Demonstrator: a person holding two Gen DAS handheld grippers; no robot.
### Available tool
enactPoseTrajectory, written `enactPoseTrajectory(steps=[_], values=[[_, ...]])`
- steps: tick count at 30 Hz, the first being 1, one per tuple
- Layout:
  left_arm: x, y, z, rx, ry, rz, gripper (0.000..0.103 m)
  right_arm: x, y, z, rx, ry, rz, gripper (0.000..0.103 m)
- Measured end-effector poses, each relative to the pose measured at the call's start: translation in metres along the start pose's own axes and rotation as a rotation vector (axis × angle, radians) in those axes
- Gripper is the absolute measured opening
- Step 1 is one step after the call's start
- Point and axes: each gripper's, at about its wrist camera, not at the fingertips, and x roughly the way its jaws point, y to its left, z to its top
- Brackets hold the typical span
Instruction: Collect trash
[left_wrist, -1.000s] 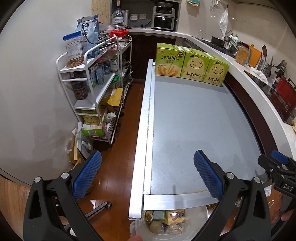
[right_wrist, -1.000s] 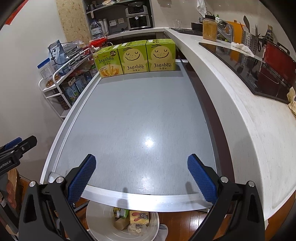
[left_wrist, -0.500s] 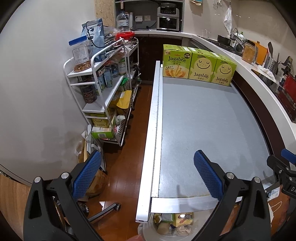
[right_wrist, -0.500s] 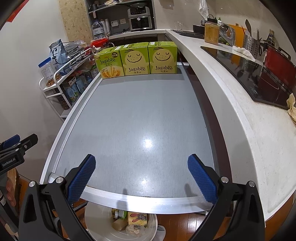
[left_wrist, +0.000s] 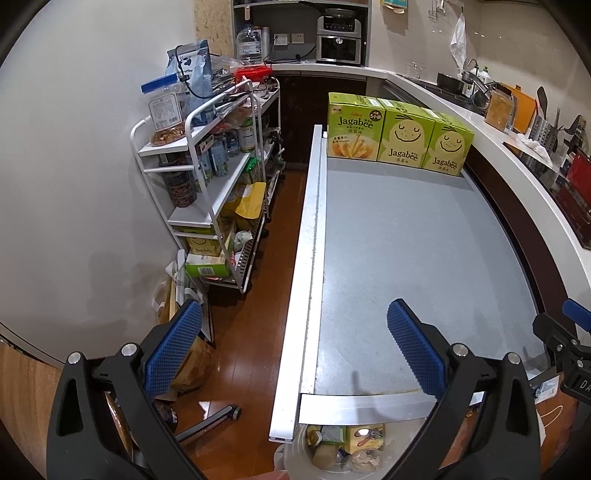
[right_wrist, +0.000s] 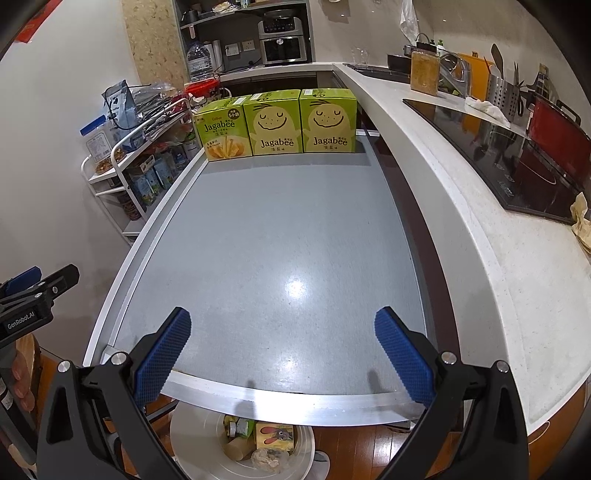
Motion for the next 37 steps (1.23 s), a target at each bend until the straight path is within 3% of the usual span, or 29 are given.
enactPoseTrajectory(steps=[20, 28, 34, 37], values=[[-0.001, -0.001, 0.0, 0.009, 0.006, 0.005, 0.101, -0.004, 0.006, -0.003, -0.002, -0.007, -0.007, 0.098], [-0.005, -0.003, -0.001, 0.026, -0.013, 0.039, 0.101, -0.006, 0.008, -0.005, -0.005, -0.008, -0.003, 0.098], [-0.002, 0.014, 0.001, -0.045, 0.027, 0.023, 0.101, -0.012, 0.004, 0.0, -0.006, -0.027, -0.009, 0.098], [-0.008, 0.029, 0.005, -0.072, 0.0, 0.035, 0.101, -0.02, -0.003, 0.013, -0.012, -0.046, -0.024, 0.098]])
